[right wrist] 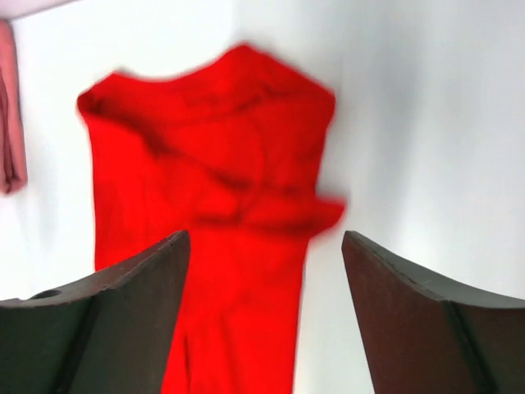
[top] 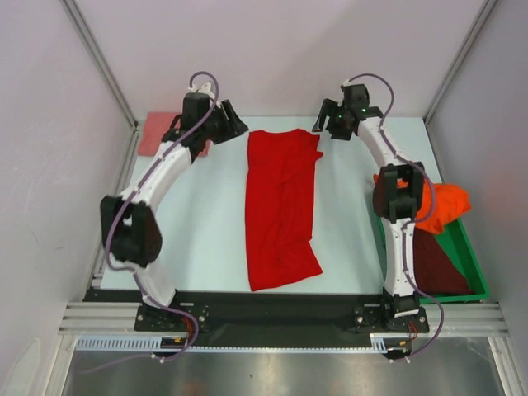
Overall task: Fold and stack the t-shirts
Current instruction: Fold the tshirt
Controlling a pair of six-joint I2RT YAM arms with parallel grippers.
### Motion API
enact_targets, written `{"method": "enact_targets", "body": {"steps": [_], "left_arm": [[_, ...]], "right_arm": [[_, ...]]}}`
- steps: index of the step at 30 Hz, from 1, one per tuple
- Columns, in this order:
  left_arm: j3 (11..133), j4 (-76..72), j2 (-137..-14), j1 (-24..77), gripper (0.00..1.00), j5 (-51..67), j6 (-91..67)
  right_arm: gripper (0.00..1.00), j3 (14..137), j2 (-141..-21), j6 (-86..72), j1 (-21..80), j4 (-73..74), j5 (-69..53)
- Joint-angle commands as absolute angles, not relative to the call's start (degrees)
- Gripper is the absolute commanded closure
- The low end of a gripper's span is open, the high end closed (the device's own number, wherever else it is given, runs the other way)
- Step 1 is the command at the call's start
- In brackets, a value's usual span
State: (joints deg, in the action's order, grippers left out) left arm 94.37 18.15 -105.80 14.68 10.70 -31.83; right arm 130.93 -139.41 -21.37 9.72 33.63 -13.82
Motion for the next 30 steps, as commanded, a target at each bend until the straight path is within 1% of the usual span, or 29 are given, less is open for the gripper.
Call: {"method": "enact_targets", "body": {"steps": [1,2,3,4,5,8,10,12,14,15,16,17,20,25,30], "left_arm": [[82.0,18.7,-95.1,18.7,0.40,9.1,-29.0],[79.3,19.0,-92.8,19.3,0.40,8.9,-29.0],[76.5,18.6,-90.6,20.2,0.39,9.1,-29.4],[70.4,17.2,-85.7,20.6,0.39,9.6,-29.6],[67.4,16.4,-83.5,21.0,0.38,9.9,-29.9],[57.6,13.6,-75.2,22.5,0.39,11.2,-32.0],[52.7,12.3,-72.5,23.5,0.38,10.9,-32.9],[51.2,11.5,-71.7,23.5,0.38,11.3,-33.8],[50.9,11.3,-71.7,23.6,0.40,11.4,-33.8],[50.8,10.5,-71.5,23.8,0.40,11.6,-33.9],[50.4,9.9,-71.3,23.8,0.40,11.5,-34.0],[50.0,9.2,-71.2,23.9,0.40,11.9,-34.0],[49.6,7.8,-72.2,23.9,0.39,13.2,-33.8],[48.5,5.9,-74.9,23.9,0.40,15.1,-33.7],[48.3,4.6,-75.8,23.9,0.39,16.7,-33.4]], "right_arm": [[0.18,123.0,-124.3,-19.3,12.2,41.0,-7.7],[0.17,116.8,-121.6,-18.8,12.7,39.8,-7.7],[0.15,114.6,-117.7,-18.1,13.3,39.2,-7.8],[0.14,112.8,-116.0,-16.7,14.5,38.6,-7.6],[0.14,111.0,-115.0,-16.2,15.1,38.3,-7.9],[0.15,111.1,-114.9,-16.5,16.0,37.2,-12.9],[0.16,112.0,-116.5,-17.7,16.1,34.3,-16.6],[0.16,112.6,-118.0,-18.6,16.4,31.0,-19.5],[0.16,116.1,-122.9,-18.8,17.0,29.8,-20.2],[0.16,118.5,-125.0,-19.1,17.7,30.5,-20.9],[0.17,124.9,-127.9,-19.2,18.0,32.7,-21.3],[0.18,127.2,-132.1,-19.2,18.4,33.1,-21.4],[0.21,135.9,-139.5,-18.8,20.4,34.5,-20.3],[0.32,137.5,-143.8,-16.4,22.8,31.7,-14.8],[0.36,137.0,-146.7,-16.4,23.0,30.4,-15.2]]}}
